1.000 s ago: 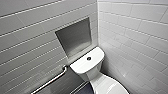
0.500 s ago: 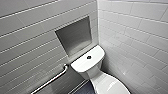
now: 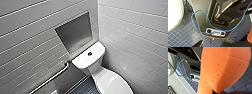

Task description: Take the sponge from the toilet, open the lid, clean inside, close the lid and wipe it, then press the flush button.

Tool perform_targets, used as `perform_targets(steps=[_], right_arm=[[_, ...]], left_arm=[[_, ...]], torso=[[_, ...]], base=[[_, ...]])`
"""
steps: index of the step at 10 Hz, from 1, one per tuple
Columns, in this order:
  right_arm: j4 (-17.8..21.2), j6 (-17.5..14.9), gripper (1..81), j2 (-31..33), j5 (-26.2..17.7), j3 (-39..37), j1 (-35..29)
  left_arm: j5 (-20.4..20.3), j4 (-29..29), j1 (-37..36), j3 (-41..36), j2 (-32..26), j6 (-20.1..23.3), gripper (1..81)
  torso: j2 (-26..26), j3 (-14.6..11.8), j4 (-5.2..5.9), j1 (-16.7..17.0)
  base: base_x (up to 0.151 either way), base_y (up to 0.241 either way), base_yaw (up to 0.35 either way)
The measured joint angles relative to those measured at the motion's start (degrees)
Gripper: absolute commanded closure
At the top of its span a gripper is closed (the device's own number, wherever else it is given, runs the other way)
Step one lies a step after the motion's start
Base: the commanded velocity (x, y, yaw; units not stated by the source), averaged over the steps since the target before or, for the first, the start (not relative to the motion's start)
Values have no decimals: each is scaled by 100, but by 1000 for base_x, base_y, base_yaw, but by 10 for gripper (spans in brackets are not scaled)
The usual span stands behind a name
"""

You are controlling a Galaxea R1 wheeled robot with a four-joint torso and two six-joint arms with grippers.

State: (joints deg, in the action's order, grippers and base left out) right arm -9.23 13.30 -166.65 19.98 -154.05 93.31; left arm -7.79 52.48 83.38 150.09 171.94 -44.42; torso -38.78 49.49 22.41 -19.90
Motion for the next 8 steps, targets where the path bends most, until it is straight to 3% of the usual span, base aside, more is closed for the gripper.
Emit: perform_targets(steps=[2,5,8], right_arm=[[74,-126,811,38,-26,-90,-80],[496,-1061,811,-188,-61,-91,-61],[756,-1185,811,57,-50,55,-116]], left_arm=[[-1,0,-4,2,0,0,10],[-15,0,-9,79,15,0,10],[-26,0,-32,82,72,-1,10]], torso=[[433,0,0,278],[1078,0,0,697],[1681,-37,-37,1078]], base=[[0,0,0],[0,0,0],[0,0,0]])
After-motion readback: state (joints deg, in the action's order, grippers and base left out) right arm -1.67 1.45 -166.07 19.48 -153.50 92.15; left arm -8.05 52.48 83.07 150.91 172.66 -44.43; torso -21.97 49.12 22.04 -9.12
